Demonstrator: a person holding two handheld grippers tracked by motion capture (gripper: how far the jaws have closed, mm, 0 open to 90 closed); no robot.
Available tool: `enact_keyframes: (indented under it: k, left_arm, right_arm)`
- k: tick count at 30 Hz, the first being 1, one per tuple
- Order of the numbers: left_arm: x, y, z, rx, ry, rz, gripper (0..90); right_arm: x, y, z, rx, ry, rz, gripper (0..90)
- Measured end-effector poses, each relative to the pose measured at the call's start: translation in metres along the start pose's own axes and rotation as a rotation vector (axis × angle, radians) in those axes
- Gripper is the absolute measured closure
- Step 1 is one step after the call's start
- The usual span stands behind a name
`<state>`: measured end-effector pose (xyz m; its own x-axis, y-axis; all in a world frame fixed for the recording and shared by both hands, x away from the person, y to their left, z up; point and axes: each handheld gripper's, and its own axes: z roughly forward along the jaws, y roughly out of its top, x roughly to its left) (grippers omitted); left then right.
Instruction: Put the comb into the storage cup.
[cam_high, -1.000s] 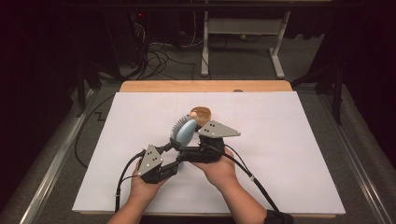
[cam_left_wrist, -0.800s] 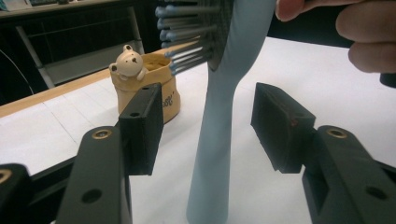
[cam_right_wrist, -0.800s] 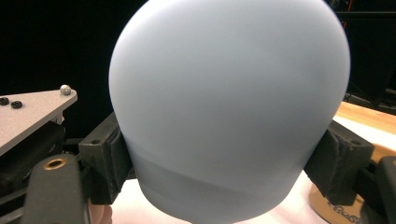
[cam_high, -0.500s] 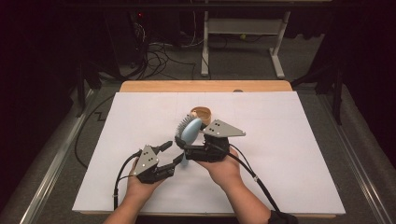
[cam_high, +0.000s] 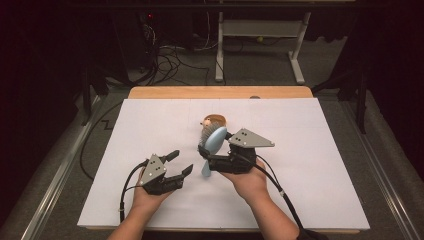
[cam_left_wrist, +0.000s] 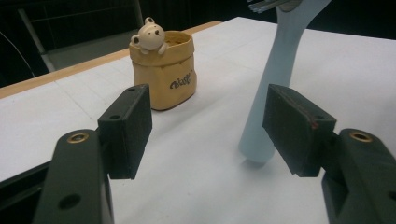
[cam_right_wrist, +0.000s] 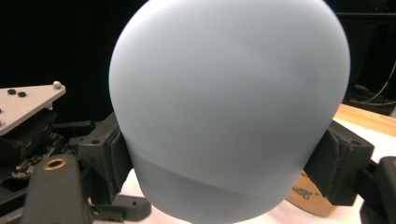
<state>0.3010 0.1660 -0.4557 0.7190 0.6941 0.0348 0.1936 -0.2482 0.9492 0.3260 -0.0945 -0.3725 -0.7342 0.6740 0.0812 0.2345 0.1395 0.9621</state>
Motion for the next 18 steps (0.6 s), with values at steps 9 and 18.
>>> enact_keyframes:
  k: [9,18]
  left_arm:
    - [0.005,0.001,-0.006,-0.023,-0.006,-0.020,31.1]
    - [0.008,0.001,-0.011,-0.024,0.009,-0.035,28.4]
  right_arm:
    - [-0.011,-0.005,-0.014,-0.007,-0.032,0.001,20.7]
    - [-0.022,-0.008,-0.026,0.000,-0.067,0.001,20.7]
